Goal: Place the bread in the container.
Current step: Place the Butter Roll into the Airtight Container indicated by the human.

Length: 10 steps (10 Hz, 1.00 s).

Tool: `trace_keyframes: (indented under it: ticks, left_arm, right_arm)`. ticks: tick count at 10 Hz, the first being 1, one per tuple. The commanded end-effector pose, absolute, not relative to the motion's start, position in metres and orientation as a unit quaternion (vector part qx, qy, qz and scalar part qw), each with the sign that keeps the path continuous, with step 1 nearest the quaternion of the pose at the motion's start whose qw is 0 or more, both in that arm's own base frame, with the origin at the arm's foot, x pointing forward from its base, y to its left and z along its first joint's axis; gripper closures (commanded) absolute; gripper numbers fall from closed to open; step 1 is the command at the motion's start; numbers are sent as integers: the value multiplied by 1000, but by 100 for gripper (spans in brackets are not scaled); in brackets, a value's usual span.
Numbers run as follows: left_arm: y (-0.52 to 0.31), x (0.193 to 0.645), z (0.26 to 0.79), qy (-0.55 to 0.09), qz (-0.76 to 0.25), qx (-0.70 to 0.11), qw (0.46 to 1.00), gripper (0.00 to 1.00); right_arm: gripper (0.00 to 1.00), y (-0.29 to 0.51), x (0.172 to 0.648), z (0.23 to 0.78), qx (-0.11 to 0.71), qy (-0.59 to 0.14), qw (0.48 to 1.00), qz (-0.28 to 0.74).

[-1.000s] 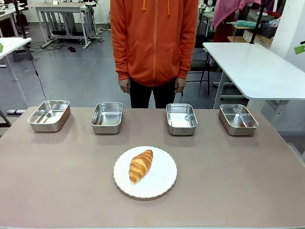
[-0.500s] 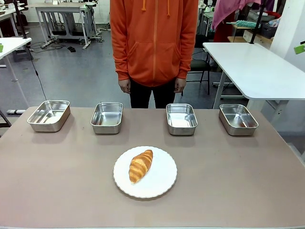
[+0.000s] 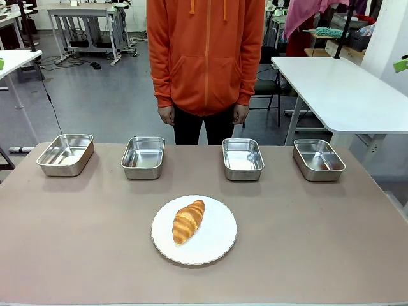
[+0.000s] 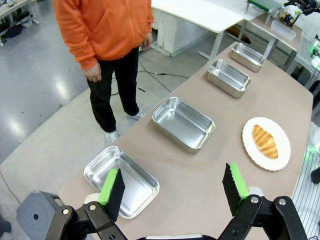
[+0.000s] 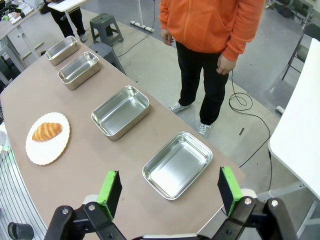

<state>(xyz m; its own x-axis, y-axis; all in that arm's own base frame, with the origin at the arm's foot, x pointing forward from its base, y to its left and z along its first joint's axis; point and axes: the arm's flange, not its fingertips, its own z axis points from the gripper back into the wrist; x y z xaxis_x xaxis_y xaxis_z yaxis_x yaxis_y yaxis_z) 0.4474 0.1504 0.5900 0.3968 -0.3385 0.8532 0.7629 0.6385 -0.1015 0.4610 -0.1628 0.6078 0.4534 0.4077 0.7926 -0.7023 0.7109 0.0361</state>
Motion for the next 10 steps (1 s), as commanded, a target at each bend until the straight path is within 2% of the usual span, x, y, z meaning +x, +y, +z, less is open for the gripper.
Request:
trace_keyframes:
  ticks: [1, 10]
  left_arm:
    - [151, 445, 590, -435, -348, -254, 791, 0]
    - [151, 445, 590, -435, -348, -254, 791, 0]
  right_arm:
    - [0, -162, 461, 609, 186, -410, 828, 335]
    - [0, -162, 461, 609, 186, -410, 828, 335]
